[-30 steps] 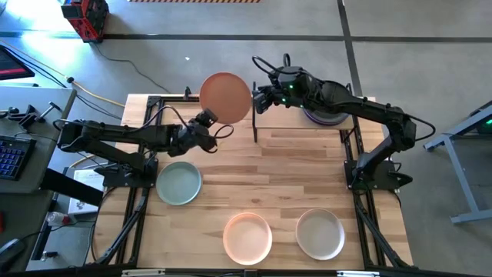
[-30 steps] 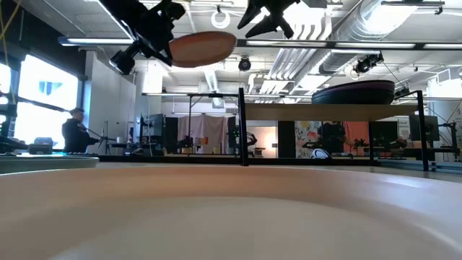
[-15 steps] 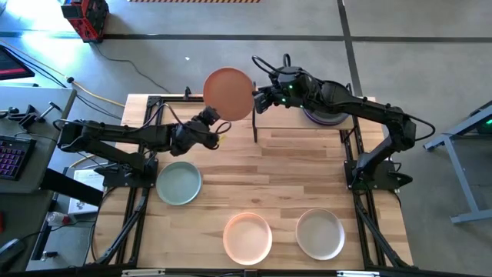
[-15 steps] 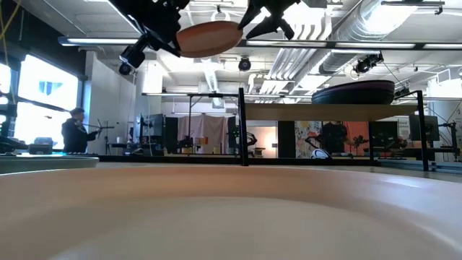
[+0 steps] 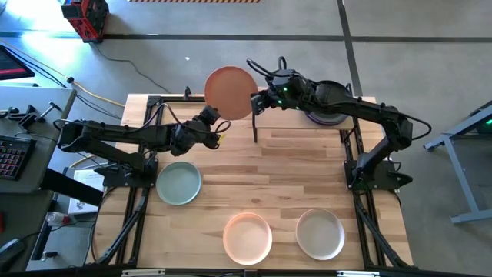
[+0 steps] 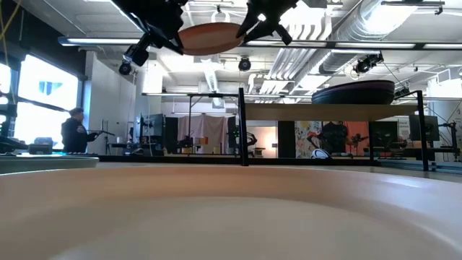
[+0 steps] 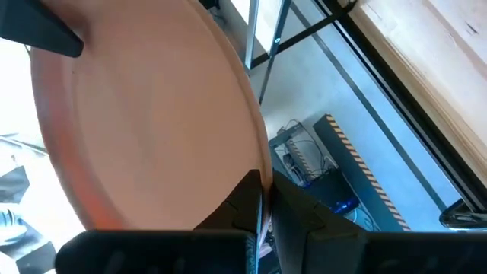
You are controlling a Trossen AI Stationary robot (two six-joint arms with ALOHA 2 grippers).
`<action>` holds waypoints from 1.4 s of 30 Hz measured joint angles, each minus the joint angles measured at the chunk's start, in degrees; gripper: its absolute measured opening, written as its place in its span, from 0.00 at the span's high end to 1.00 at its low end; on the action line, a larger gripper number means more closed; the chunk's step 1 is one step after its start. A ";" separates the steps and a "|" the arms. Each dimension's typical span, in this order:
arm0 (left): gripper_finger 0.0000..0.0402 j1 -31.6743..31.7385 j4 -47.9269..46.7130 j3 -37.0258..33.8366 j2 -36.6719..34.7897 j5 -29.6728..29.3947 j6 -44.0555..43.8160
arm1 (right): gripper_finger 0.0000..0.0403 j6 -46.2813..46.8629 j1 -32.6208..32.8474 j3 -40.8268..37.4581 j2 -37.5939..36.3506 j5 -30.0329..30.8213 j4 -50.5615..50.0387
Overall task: Place and stack plates onto a shelf
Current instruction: Put the orange plate on the shelf
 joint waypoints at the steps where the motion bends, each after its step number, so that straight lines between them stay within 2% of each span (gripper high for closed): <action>1: 0.98 0.00 -0.04 0.00 0.00 0.25 -0.55 | 0.90 -0.04 0.00 0.00 0.02 0.04 0.08; 4: 0.98 -0.05 -0.01 0.00 0.01 1.15 -3.49 | 0.98 0.05 -0.04 0.00 0.02 0.55 0.29; 8: 0.97 -0.09 -0.32 0.00 0.02 1.42 -8.77 | 0.96 1.52 -0.04 0.00 0.02 0.52 0.28; 14: 0.96 -0.11 -0.16 0.00 0.02 1.69 -13.98 | 0.99 2.09 -0.04 -0.02 0.02 0.46 0.15; 28: 0.80 -0.09 0.16 0.07 2.52 1.67 -25.51 | 1.00 2.37 -0.09 -0.15 0.07 0.62 -0.59; 35: 0.73 -1.70 0.97 0.04 2.31 -1.28 -38.43 | 1.00 3.63 -1.14 -0.15 0.07 1.02 -2.92; 42: 0.72 -4.23 3.68 0.04 2.27 -2.56 -47.44 | 1.00 3.70 -3.86 -0.13 -0.15 -0.65 -4.22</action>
